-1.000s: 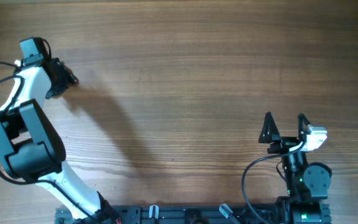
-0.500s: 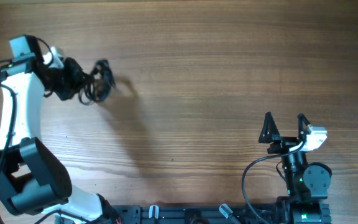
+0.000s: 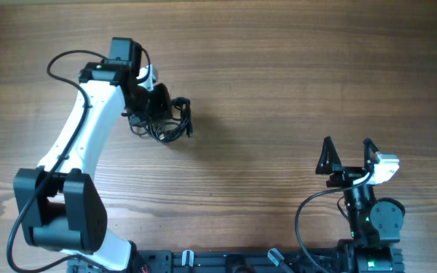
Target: Untangle cables
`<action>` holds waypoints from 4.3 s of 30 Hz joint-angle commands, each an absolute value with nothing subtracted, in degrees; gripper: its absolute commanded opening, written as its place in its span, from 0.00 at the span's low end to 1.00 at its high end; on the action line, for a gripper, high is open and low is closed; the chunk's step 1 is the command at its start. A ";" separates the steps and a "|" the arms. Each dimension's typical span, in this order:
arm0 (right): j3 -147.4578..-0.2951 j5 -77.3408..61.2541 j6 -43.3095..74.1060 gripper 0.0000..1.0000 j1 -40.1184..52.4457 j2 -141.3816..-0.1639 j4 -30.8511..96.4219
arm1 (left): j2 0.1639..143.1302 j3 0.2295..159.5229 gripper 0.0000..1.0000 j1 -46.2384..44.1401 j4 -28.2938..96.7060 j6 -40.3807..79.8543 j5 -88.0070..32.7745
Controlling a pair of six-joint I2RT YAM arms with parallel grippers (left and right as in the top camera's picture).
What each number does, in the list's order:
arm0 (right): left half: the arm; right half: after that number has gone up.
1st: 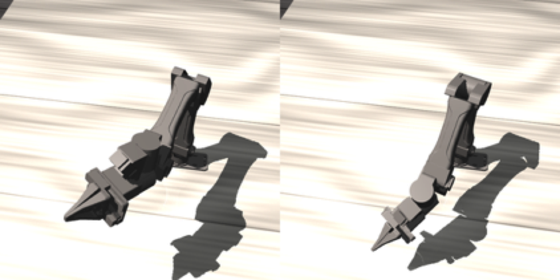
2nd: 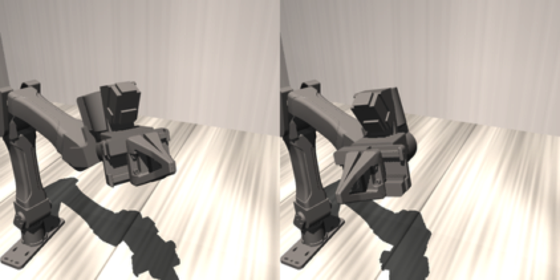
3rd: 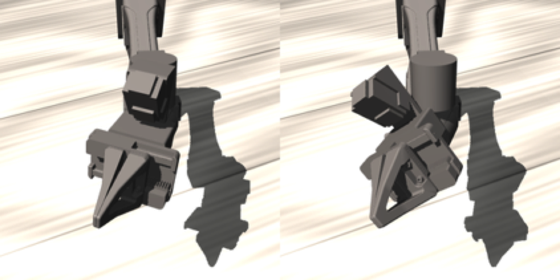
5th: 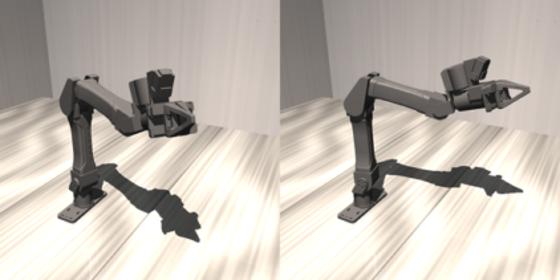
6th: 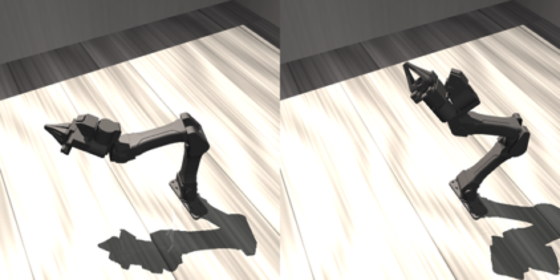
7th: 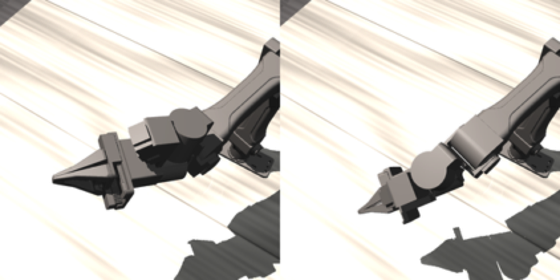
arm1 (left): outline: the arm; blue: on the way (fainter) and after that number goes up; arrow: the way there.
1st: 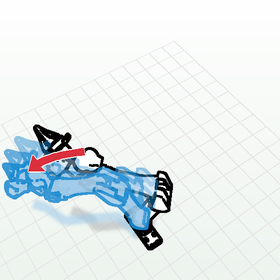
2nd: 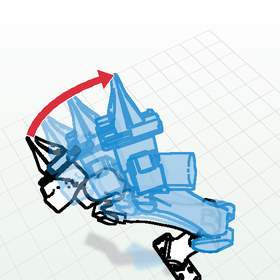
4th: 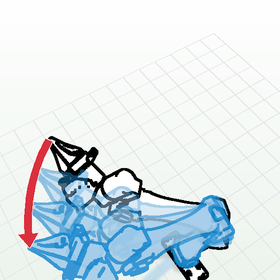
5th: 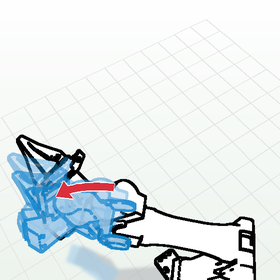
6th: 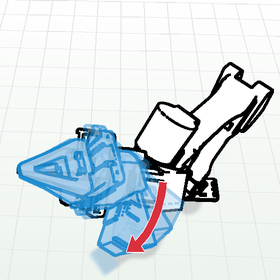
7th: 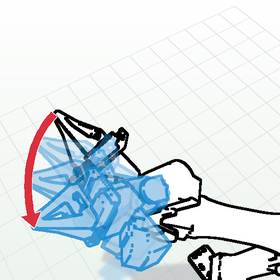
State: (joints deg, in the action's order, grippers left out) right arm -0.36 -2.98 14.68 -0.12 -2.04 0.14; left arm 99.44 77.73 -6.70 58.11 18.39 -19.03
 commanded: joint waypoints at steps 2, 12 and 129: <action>-0.36 -3.90 13.67 1.00 0.14 -2.07 -0.01 | 99.53 77.67 0.05 -10.37 58.11 23.24 -11.66; -0.36 -3.90 13.65 1.00 0.14 -2.07 -0.01 | 100.75 77.60 0.15 -12.12 57.91 26.22 -6.31; -0.36 -3.90 13.65 1.00 0.14 -2.42 -0.01 | 88.03 68.27 1.00 -17.37 40.97 22.72 0.05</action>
State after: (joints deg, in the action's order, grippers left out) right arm -0.36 -2.98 14.68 -0.12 -2.31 0.16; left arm 88.12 68.23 -17.34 40.95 23.00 0.51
